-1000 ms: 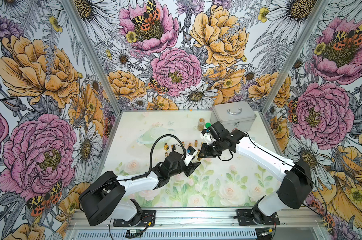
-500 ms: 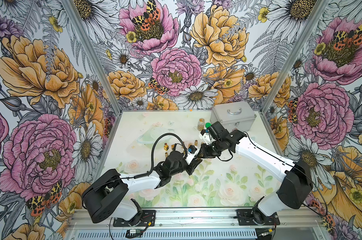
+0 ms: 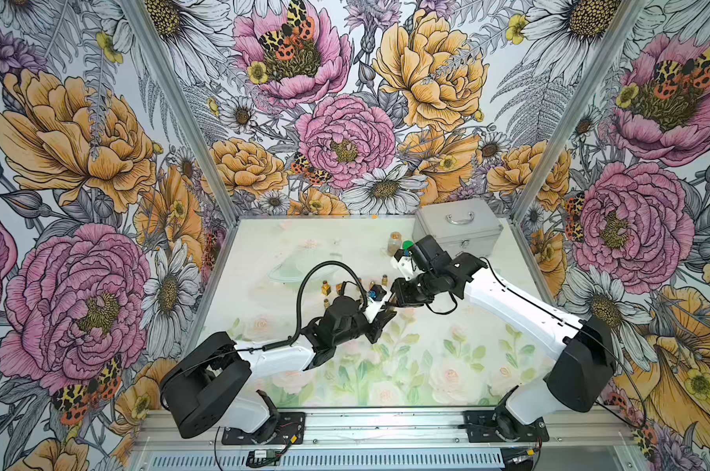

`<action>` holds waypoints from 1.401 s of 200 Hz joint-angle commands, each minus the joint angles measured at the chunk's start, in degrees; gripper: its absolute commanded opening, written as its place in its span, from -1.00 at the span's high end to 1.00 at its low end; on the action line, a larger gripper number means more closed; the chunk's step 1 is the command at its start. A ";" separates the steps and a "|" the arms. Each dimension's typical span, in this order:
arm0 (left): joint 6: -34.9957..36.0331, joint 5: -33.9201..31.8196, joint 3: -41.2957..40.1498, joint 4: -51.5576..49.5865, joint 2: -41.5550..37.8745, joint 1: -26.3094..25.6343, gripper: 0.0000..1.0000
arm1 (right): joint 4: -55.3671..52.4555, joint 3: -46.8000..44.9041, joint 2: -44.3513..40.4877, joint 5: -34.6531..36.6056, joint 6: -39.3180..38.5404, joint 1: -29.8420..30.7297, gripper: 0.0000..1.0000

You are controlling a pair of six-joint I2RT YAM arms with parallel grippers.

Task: Open the lipstick cap
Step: Open the cover of the lipstick.

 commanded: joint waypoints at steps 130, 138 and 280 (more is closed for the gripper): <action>-0.52 -3.23 -1.08 -2.81 -4.63 0.83 1.00 | 1.39 1.75 -1.00 2.45 -1.59 0.23 0.57; -0.49 -3.33 -1.22 -2.98 -4.85 0.83 1.00 | 1.39 1.84 -1.11 2.46 -1.76 0.23 0.59; -3.09 -7.33 -6.13 -4.60 -8.81 0.39 1.00 | 1.22 5.25 -6.15 3.26 -1.81 -1.68 0.61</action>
